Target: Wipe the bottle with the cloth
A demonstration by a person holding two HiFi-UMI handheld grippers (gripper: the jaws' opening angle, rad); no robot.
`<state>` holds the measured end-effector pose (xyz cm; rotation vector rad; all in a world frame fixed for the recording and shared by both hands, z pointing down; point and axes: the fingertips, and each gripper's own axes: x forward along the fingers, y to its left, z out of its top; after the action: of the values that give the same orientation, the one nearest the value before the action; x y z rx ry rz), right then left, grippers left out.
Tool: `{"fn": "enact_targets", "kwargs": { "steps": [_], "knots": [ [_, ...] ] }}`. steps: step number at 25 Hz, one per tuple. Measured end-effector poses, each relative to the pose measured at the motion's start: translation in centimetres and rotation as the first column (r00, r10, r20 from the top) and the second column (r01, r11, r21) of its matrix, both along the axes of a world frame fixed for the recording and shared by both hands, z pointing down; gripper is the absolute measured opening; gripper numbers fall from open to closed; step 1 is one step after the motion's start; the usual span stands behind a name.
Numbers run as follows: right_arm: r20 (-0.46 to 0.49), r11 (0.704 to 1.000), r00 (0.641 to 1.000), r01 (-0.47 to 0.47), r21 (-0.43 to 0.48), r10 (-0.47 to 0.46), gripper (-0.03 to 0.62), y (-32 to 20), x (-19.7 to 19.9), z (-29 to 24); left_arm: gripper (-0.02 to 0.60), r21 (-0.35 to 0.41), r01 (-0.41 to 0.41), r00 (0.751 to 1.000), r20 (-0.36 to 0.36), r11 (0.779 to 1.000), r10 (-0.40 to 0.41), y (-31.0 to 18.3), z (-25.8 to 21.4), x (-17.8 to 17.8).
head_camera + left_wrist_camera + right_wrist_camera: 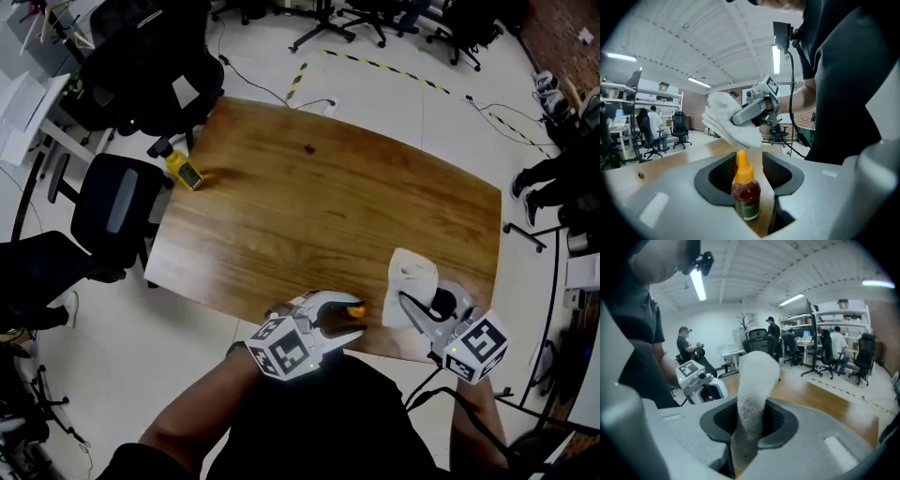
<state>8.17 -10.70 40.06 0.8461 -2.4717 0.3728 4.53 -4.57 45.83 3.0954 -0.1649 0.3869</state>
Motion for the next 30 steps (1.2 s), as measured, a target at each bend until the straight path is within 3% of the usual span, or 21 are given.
{"fn": "enact_targets", "kwargs": {
  "steps": [3, 4, 7, 10, 14, 16, 20, 23, 25, 30],
  "knots": [
    [-0.231, 0.985, 0.963, 0.158, 0.067, -0.139, 0.078, 2.1, -2.2, -0.5, 0.196, 0.017, 0.018, 1.000, -0.001, 1.000, -0.018, -0.9, 0.0, 0.0],
    [-0.282, 0.980, 0.946, 0.186, 0.067, -0.160, 0.078, 2.6, -2.7, -0.3, 0.226, 0.014, 0.029, 1.000, -0.003, 0.999, -0.029, -1.2, 0.0, -0.1],
    [-0.296, 0.976, 0.938, 0.210, 0.059, -0.183, 0.078, 3.0, -4.1, -0.4, 0.236, -0.002, 0.047, 0.999, -0.006, 0.999, -0.047, -1.8, 0.2, -0.6],
    [-0.298, 0.970, 0.928, 0.243, 0.030, -0.223, 0.078, 3.6, -5.3, -0.7, 0.236, -0.005, 0.012, 1.000, 0.010, 1.000, -0.012, -1.3, 1.0, -0.2],
    [-0.402, 0.952, 0.868, 0.305, -0.027, -0.290, 0.078, 4.3, -6.6, 0.9, 0.225, -0.008, -0.018, 0.999, 0.028, 1.000, 0.018, -0.9, 2.0, 0.7],
    [-0.457, 0.944, 0.833, 0.327, -0.048, -0.312, 0.078, 4.1, -6.9, 2.3, 0.175, -0.012, -0.017, 1.000, 0.023, 1.000, 0.017, -1.0, 2.3, 0.9],
    [-0.482, 0.937, 0.812, 0.343, -0.063, -0.329, 0.084, 3.9, -7.5, 3.4, 0.172, -0.030, -0.020, 1.000, -0.004, 0.999, 0.020, -1.1, 2.3, 0.9],
    [-0.527, 0.924, 0.773, 0.375, -0.072, -0.354, 0.084, 4.2, -8.1, 4.0, 0.172, -0.044, -0.018, 1.000, -0.020, 0.999, 0.017, -1.1, 2.4, 0.8],
    [-0.526, 0.924, 0.771, 0.375, -0.083, -0.360, 0.092, 4.3, -8.2, 4.5, 0.172, -0.054, -0.011, 1.000, -0.025, 0.998, 0.010, -1.1, 2.5, 0.8],
    [-0.467, 0.941, 0.820, 0.327, -0.090, -0.330, 0.094, 4.4, -7.5, 4.5, 0.172, -0.050, -0.015, 1.000, -0.018, 0.999, 0.014, -1.1, 2.7, 0.9]
  ]
}}
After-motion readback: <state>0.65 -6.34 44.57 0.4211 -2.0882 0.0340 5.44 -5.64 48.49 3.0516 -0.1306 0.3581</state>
